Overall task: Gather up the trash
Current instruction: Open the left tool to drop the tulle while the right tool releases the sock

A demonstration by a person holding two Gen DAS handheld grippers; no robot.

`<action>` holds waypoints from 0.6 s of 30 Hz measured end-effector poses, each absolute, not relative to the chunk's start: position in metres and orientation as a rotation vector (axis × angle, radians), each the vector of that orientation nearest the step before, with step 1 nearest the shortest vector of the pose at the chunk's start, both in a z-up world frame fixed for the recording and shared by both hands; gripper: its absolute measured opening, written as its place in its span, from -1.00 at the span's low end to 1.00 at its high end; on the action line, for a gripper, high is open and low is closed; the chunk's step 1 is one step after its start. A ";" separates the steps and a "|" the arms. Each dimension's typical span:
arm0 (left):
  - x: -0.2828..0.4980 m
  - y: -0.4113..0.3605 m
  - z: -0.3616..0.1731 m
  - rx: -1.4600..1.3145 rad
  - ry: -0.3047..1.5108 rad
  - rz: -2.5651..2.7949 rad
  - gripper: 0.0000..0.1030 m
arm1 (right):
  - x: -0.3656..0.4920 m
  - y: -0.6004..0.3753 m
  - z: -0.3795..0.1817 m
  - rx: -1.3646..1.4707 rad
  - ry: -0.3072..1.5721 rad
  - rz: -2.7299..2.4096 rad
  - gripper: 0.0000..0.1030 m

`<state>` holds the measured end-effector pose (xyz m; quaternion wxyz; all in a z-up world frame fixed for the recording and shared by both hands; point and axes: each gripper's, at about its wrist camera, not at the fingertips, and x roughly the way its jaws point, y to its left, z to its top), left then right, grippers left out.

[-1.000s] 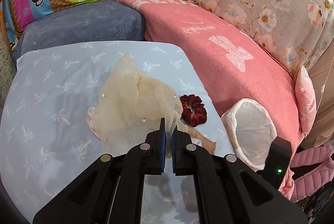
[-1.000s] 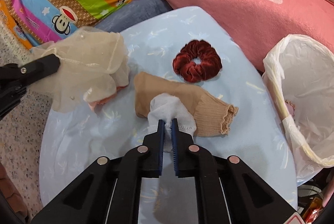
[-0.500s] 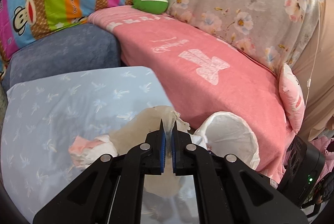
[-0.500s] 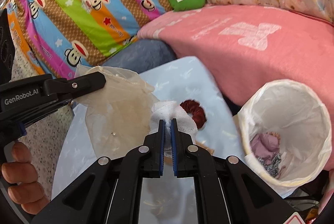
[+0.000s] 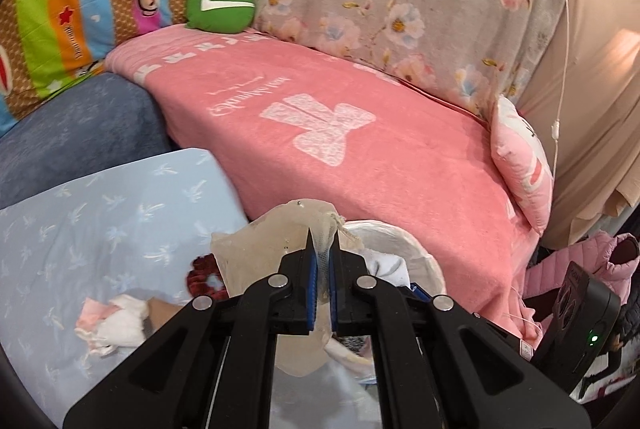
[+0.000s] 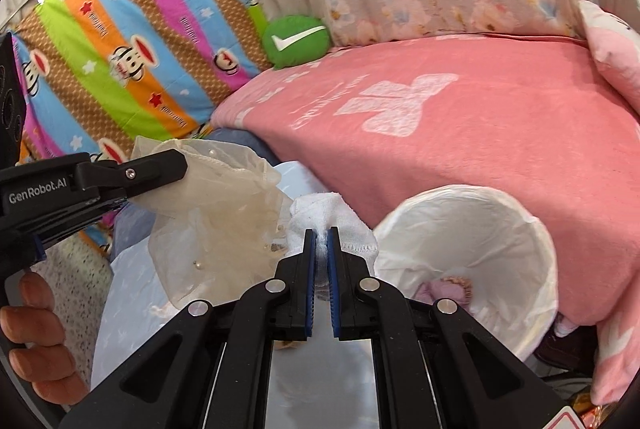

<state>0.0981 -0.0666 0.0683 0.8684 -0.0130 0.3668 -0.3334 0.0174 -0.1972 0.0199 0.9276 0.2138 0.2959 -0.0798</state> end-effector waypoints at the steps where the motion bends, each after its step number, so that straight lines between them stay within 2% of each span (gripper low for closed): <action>1: 0.097 -0.074 0.068 -0.020 0.771 -0.710 -0.91 | 0.014 -0.204 0.018 0.446 0.605 -0.177 -0.89; 9: 0.090 -0.119 0.060 0.006 0.795 -0.776 -0.82 | -0.005 -0.251 0.007 0.488 0.604 -0.270 -0.89; 10: 0.090 -0.122 0.058 0.012 0.801 -0.776 -0.64 | -0.006 -0.254 0.007 0.490 0.605 -0.276 -0.89; 11: 0.090 -0.125 0.057 0.020 0.806 -0.774 -0.32 | -0.006 -0.257 0.006 0.492 0.605 -0.281 -0.89; 12: 0.090 -0.126 0.056 0.023 0.805 -0.766 -0.13 | -0.007 -0.259 0.005 0.493 0.606 -0.286 -0.89; 13: 0.089 -0.127 0.056 0.021 0.793 -0.751 0.15 | -0.007 -0.261 0.004 0.493 0.607 -0.289 -0.89; 14: 0.088 -0.126 0.057 0.017 0.778 -0.737 0.22 | -0.007 -0.262 0.003 0.494 0.608 -0.291 -0.89; 18: 0.091 -0.127 0.053 0.018 0.789 -0.727 0.22 | -0.006 -0.263 0.001 0.493 0.611 -0.292 -0.89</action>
